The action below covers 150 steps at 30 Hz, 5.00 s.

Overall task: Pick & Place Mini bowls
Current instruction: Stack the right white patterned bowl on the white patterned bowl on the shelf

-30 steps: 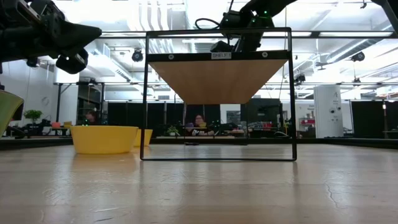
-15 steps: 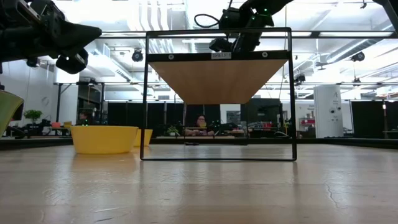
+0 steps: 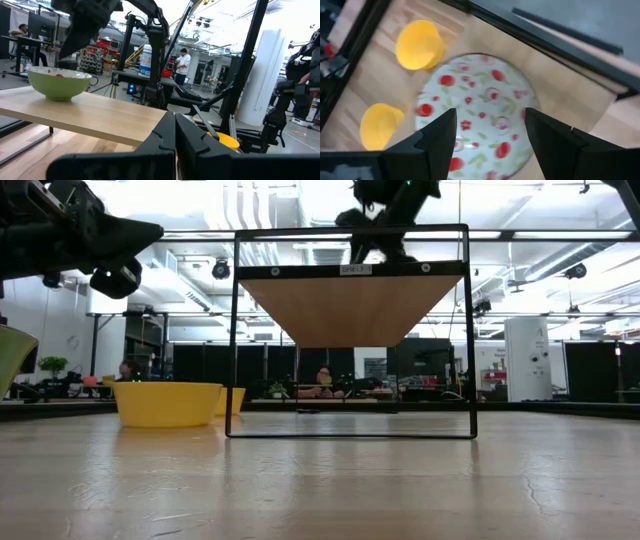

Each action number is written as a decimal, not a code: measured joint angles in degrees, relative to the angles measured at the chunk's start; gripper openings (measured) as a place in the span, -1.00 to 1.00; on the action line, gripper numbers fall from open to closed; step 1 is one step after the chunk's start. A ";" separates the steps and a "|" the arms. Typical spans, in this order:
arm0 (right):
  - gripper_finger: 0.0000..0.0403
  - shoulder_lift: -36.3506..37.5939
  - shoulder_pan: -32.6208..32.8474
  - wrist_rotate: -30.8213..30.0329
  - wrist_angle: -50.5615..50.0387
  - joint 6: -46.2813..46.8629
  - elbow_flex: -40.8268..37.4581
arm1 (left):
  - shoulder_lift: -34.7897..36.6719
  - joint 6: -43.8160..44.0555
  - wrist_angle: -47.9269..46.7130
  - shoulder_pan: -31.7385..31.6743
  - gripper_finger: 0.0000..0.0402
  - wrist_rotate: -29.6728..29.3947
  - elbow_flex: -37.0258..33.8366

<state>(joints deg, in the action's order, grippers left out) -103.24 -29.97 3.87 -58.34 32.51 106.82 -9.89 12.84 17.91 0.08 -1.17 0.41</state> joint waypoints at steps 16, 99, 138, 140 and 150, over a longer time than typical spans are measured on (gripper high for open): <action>0.07 0.73 6.77 -1.19 -31.22 -21.03 14.99 | 0.00 0.02 0.01 0.00 -1.00 0.02 0.00; -0.94 26.36 40.14 19.25 -5.15 -6.28 -66.14 | 0.00 0.02 0.00 0.01 -1.00 0.00 0.01; -0.96 26.15 24.70 22.31 -31.34 -6.86 -24.76 | 0.00 0.00 0.00 0.02 -1.00 0.02 0.02; -0.96 25.39 21.42 22.31 -31.55 -4.92 -22.40 | 0.00 0.01 0.00 0.00 -1.00 0.00 0.02; -0.96 17.86 6.59 24.15 -31.48 2.43 -8.36 | 0.00 0.01 0.00 0.00 -1.00 0.00 0.00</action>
<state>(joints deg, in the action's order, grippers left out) -85.38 -23.37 28.02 -89.82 34.94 98.46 -9.89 12.85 17.91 0.08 -1.17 0.41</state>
